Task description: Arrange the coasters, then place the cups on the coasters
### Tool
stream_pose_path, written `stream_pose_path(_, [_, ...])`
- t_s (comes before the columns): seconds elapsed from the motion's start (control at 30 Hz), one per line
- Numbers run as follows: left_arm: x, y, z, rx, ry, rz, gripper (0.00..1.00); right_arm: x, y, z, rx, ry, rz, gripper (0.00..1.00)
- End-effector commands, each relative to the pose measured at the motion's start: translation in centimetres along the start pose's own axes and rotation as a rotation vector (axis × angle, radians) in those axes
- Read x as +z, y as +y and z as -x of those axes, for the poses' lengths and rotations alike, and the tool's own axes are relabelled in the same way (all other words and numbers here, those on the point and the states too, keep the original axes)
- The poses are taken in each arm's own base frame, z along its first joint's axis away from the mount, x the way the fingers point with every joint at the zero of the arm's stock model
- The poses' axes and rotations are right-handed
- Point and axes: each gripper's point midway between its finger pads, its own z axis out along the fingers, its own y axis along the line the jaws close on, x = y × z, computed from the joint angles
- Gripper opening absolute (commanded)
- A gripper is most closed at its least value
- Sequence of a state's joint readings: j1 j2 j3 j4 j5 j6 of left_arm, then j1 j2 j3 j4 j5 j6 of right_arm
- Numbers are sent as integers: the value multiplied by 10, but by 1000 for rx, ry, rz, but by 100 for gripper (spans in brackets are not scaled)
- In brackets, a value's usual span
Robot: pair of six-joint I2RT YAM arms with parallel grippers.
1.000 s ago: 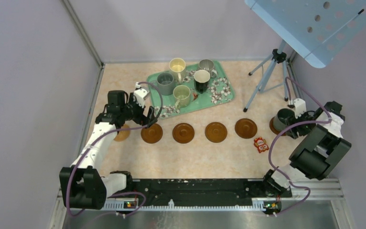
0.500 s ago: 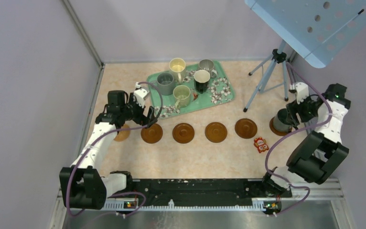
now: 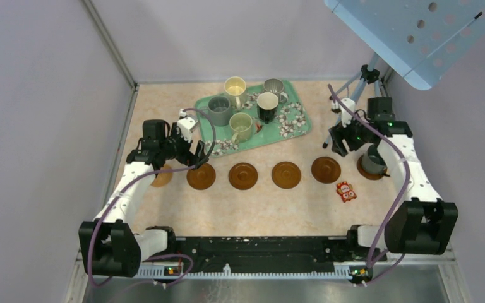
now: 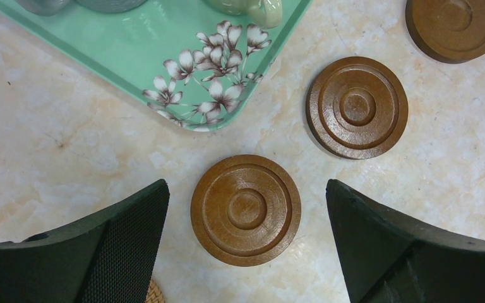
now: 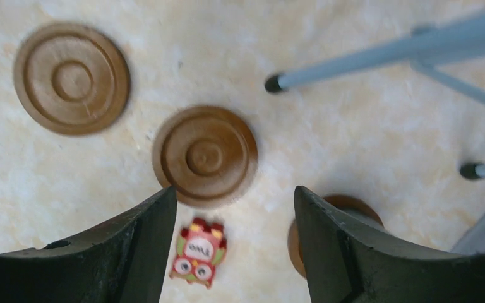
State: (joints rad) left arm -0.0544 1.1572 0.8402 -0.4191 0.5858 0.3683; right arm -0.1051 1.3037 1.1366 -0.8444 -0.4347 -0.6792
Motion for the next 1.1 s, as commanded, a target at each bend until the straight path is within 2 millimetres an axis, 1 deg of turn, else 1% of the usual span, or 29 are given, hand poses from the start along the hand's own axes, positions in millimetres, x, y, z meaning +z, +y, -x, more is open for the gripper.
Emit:
stream_pose_path(0.0, [0, 3, 13, 19, -30, 4, 99, 13, 19, 72, 62, -150, -101, 67])
stream_pose_path(0.13, [-2, 7, 12, 26, -25, 33, 99, 38, 45, 116, 81, -202, -83, 68])
stream_pose_path(0.27, [-3, 8, 14, 28, -30, 41, 99, 68, 60, 153, 123, -219, -114, 68])
stream_pose_path(0.4, [-3, 8, 11, 25, -25, 44, 99, 100, 72, 180, 185, -221, -124, 68])
stream_pose_path(0.47, [-3, 8, 11, 25, -24, 44, 99, 112, 72, 192, 216, -225, -166, 68])
stream_pose_path(0.5, [-2, 8, 11, 23, -25, 44, 99, 121, 73, 197, 231, -225, -177, 68])
stream_pose_path(0.6, [-1, 8, 11, 17, -26, 41, 99, 137, 78, 212, 276, -262, -194, 68])
stream_pose_path(0.7, [-1, 9, 9, 11, -20, 44, 99, 155, 87, 221, 263, -245, -193, 69])
stream_pose_path(0.77, [-1, 10, 7, 12, -15, 52, 99, 166, 89, 226, 265, -230, -200, 70])
stream_pose_path(0.9, [-2, 10, 8, 14, -19, 56, 99, 189, 85, 225, 283, -187, -234, 69])
stream_pose_path(0.97, [-3, 10, 8, 15, -19, 62, 99, 196, 80, 227, 294, -174, -256, 68])
stream_pose_path(1.07, [-3, 12, 7, 15, -18, 76, 99, 207, 81, 220, 291, -132, -259, 64])
